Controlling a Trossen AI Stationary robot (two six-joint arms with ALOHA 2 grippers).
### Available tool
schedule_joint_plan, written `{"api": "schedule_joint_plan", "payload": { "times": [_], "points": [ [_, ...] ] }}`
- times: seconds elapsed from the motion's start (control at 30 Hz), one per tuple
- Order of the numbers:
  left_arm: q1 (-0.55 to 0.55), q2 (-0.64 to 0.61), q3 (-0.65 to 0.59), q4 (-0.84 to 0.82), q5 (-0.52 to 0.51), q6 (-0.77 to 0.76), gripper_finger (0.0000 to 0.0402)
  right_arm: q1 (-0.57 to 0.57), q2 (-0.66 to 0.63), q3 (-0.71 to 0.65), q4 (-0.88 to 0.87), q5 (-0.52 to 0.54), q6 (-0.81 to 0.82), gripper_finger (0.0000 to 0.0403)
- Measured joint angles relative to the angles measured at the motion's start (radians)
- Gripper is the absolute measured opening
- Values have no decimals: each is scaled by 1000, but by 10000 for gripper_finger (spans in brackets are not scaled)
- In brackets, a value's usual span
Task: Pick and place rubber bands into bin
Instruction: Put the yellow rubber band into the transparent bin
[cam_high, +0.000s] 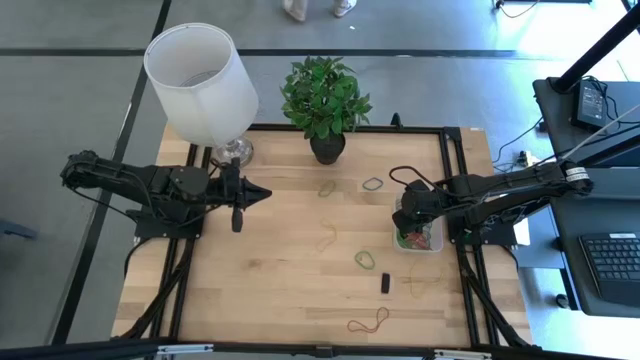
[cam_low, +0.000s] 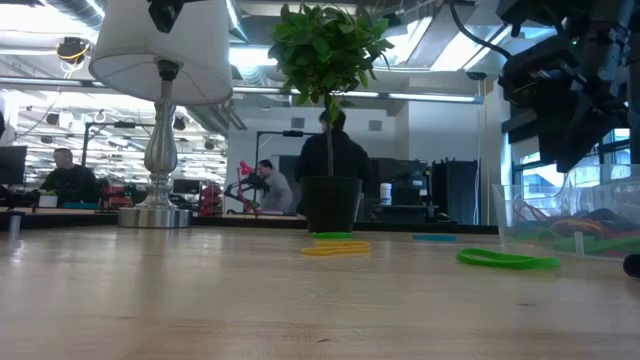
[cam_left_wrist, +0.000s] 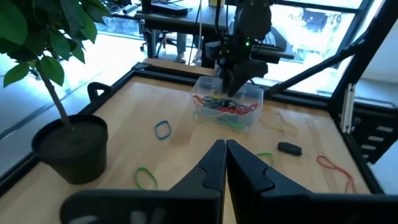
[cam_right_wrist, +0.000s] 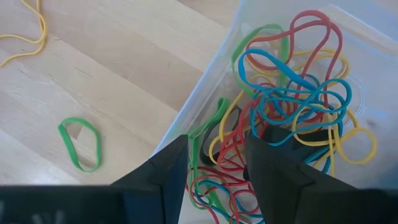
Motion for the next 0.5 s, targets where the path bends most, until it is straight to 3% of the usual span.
{"api": "schedule_joint_plan", "payload": {
  "times": [0.5],
  "points": [
    [0, 0, 0, 22, 7, -45, 9, 0, 0, 0, 0, 3, 0, 163]
  ]
}}
